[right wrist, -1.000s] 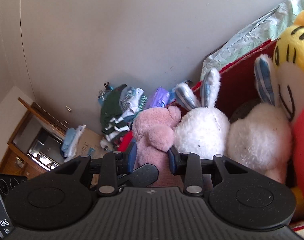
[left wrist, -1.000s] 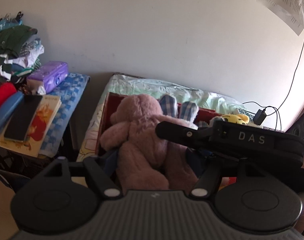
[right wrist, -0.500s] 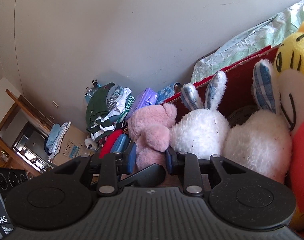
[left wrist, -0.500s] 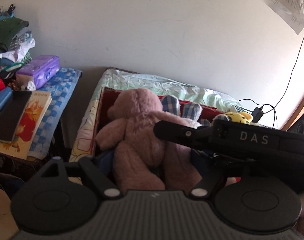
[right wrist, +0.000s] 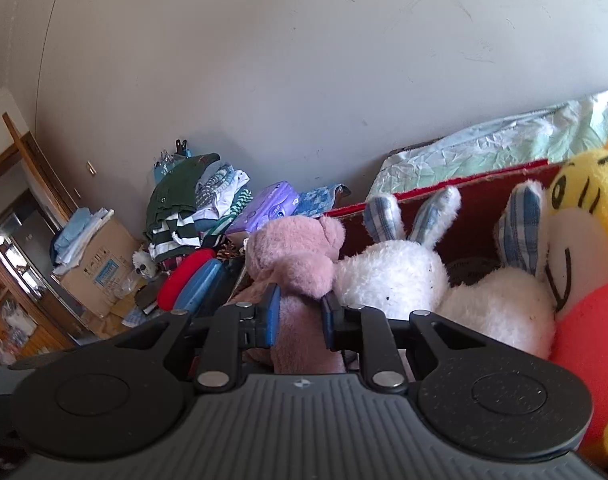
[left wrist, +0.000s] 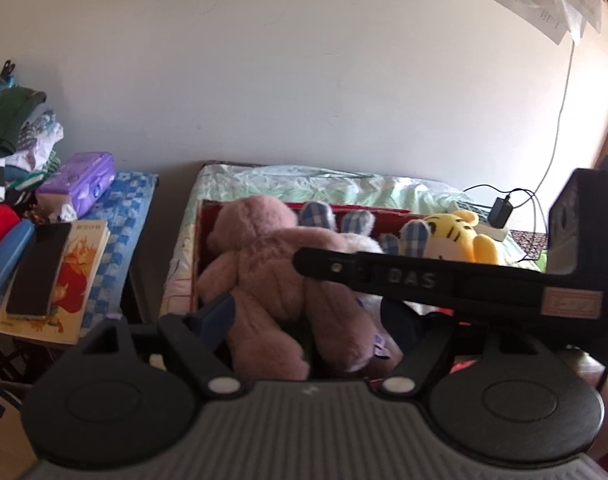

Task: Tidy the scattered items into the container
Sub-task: 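Lower the pink plush into the red box beside the white bunnies, then open both grippers and release the pink plush in the box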

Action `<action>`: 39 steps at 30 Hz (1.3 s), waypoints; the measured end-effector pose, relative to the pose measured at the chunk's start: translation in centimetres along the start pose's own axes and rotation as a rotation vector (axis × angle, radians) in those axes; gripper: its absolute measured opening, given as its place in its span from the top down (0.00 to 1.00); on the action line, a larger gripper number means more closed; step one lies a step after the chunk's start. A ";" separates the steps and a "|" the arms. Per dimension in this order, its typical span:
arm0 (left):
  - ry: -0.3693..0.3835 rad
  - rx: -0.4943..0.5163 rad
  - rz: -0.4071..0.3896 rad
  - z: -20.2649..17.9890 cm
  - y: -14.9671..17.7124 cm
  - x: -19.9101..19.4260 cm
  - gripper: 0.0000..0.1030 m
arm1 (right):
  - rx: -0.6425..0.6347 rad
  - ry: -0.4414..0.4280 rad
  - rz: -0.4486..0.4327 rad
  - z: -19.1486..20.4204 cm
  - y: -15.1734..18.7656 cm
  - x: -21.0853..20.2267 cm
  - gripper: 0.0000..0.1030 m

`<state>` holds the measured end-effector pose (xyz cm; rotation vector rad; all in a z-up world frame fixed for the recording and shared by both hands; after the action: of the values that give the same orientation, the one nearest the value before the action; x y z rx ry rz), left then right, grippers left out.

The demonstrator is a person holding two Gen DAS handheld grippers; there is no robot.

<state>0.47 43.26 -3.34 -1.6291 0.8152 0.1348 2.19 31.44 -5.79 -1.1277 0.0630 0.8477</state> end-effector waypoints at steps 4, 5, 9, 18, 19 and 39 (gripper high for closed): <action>0.044 -0.008 0.027 -1.0 0.6 0.8 0.23 | 0.034 -0.038 0.045 -0.1 0.2 -0.2 0.80; 0.053 -0.019 0.039 -1.0 0.9 1.3 0.23 | 0.056 -0.052 0.054 -0.2 0.3 -0.5 0.79; 0.058 -0.046 0.055 -0.7 1.5 2.2 0.22 | 0.132 -0.100 0.068 -0.6 0.3 -2.0 0.77; 0.037 0.010 0.087 -1.3 2.4 4.0 0.10 | 0.142 -0.067 0.027 -1.8 0.5 -4.6 0.75; 0.033 0.021 0.090 -1.5 2.5 4.1 0.09 | 0.145 -0.061 0.029 -1.9 0.6 -4.6 0.75; -0.050 -0.014 0.061 -2.9 1.2 2.3 0.08 | 0.182 0.001 0.030 -4.5 1.7 -6.6 0.78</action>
<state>0.47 39.60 -4.80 -1.6082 0.8274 0.2240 -1.80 24.36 -6.17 -0.9587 0.1554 0.8506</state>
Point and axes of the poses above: each gripper's, at about its wrist camera, not at the fingertips, and x roughly the way its jaws point, z to its left, y to its underside, the point moved 10 cm from there along x, roughly the way its jaws point, and after that the axes turned 4 degrees about y, right-handed, at the moved point
